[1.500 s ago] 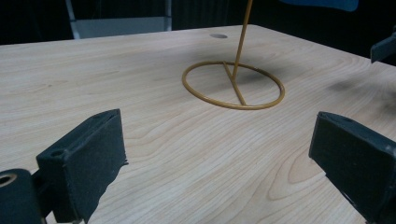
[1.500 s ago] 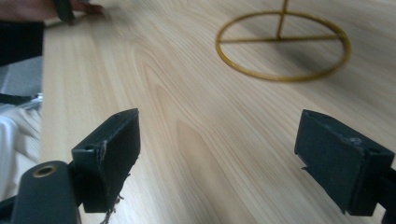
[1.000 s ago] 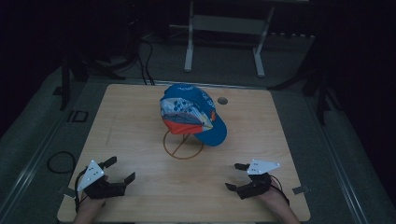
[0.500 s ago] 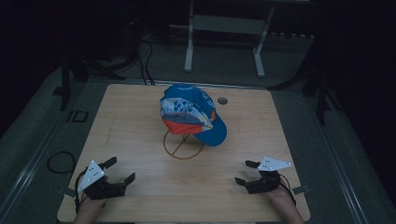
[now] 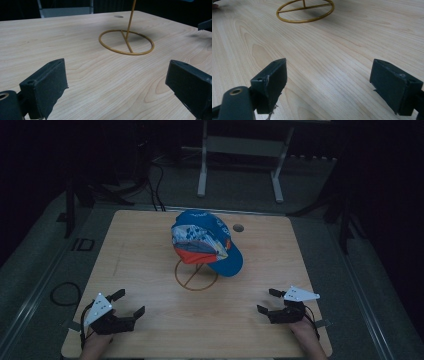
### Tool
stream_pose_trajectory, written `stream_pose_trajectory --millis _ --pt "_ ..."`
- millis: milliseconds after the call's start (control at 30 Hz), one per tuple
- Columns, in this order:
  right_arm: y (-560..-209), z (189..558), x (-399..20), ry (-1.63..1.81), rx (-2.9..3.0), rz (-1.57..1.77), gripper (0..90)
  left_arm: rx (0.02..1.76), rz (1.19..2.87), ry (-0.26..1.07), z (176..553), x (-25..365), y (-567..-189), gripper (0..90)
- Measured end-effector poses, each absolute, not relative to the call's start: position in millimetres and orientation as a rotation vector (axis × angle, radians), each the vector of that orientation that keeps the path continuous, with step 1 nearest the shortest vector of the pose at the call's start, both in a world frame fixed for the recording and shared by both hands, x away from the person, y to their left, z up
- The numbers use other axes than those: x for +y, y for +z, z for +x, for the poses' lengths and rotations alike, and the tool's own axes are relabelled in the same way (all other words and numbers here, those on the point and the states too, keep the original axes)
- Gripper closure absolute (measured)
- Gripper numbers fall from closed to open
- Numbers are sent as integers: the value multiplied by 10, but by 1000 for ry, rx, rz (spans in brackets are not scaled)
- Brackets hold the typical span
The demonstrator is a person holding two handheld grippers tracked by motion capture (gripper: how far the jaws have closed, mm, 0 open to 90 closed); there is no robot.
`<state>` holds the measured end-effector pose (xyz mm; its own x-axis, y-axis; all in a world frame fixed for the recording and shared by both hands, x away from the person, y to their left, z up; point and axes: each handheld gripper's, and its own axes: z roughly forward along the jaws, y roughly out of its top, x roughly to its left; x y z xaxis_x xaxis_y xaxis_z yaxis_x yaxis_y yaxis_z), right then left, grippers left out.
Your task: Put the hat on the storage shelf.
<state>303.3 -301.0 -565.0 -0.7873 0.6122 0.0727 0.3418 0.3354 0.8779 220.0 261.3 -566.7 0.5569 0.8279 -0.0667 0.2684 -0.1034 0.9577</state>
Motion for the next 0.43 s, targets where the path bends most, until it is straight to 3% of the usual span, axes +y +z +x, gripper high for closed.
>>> stream_pose_trajectory --millis 433 --pt "-5651 3036 -2997 1413 2329 859 143 935 1650 605 2200 2612 -5670 40"
